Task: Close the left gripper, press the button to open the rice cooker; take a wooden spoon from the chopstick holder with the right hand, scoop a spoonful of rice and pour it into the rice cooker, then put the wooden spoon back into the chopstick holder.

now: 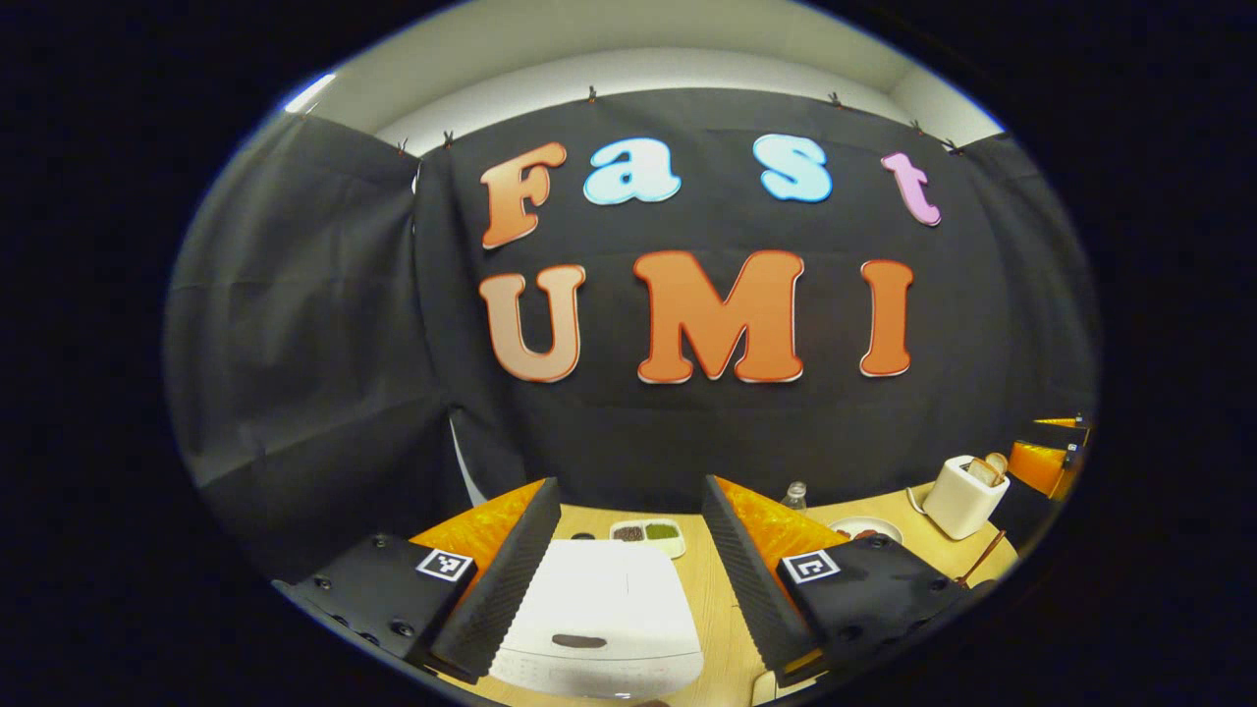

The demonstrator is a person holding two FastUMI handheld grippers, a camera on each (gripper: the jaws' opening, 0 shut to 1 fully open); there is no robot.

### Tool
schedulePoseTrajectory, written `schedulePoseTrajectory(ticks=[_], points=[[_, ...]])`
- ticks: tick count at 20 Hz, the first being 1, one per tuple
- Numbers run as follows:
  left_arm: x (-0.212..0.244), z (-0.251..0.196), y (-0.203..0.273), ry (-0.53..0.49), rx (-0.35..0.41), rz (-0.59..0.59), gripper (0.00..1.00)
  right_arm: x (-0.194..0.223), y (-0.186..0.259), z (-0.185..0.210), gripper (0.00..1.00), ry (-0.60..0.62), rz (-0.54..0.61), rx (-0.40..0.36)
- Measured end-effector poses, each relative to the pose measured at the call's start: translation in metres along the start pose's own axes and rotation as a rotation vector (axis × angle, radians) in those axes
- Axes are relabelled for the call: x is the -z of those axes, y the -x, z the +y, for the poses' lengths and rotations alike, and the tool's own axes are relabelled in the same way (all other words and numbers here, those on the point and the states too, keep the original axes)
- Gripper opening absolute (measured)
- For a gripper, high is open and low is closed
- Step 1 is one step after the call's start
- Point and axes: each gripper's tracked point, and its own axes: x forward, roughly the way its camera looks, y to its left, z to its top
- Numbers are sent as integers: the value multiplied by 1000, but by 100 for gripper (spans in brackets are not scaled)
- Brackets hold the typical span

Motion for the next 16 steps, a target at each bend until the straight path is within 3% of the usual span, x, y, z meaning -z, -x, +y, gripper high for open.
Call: schedulePoseTrajectory(ticks=[5, 8, 16], points=[[-39, -4, 31, -13, -2, -136, 99, -43, 4, 21, 93, 29, -139, -37], [-38, 1, 24, -34, -8, -172, 99, -60, 6, 34, 94, 31, -207, -69], [-45, 8, 35, -13, -39, -223, 99, -67, 8, 49, 94, 52, -242, -104]])
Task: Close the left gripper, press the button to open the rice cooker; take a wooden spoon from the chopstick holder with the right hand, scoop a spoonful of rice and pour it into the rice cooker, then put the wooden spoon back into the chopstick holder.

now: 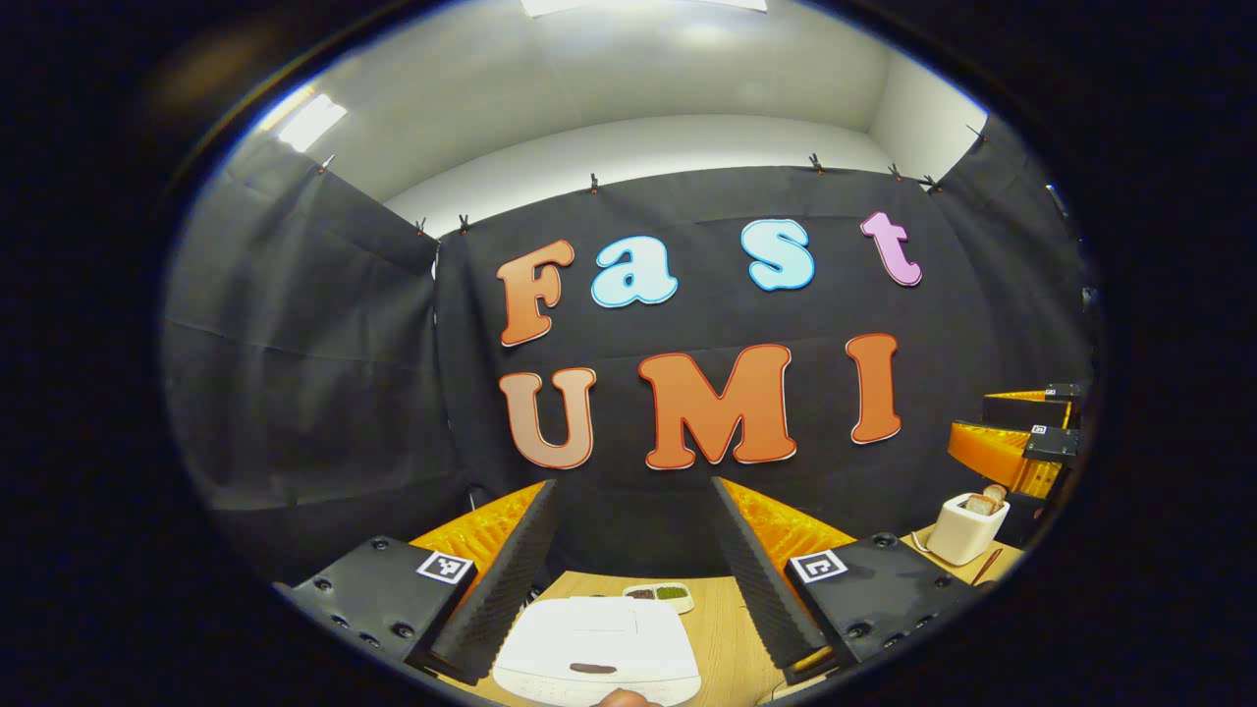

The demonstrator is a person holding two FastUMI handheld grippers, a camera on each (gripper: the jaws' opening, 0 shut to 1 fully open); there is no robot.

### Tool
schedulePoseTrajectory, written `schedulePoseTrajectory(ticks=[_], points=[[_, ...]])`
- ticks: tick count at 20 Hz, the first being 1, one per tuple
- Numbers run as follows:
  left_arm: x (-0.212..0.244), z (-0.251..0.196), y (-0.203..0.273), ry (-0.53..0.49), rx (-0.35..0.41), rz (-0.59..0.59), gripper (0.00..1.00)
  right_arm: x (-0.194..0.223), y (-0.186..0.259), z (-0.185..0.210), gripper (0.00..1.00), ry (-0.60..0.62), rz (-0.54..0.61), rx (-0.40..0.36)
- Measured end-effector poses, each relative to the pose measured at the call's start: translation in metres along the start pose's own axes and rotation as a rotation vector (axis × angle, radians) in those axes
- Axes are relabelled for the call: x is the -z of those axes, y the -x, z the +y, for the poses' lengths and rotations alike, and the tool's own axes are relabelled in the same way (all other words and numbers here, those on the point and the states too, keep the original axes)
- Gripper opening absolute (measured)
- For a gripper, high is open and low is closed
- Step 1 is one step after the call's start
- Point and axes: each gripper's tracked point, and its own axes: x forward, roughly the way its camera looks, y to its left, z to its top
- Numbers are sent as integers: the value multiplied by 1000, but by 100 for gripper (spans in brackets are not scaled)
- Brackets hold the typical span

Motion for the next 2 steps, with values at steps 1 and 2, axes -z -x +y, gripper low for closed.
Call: schedulePoseTrajectory(ticks=[1, 2], points=[[0, -1, 0, 6, 2, -2, 99, 1, 0, 1, 94, 5, 2, -3], [-1, 2, 1, 8, -4, -2, 99, 2, -2, 2, 94, 7, 6, -4]])
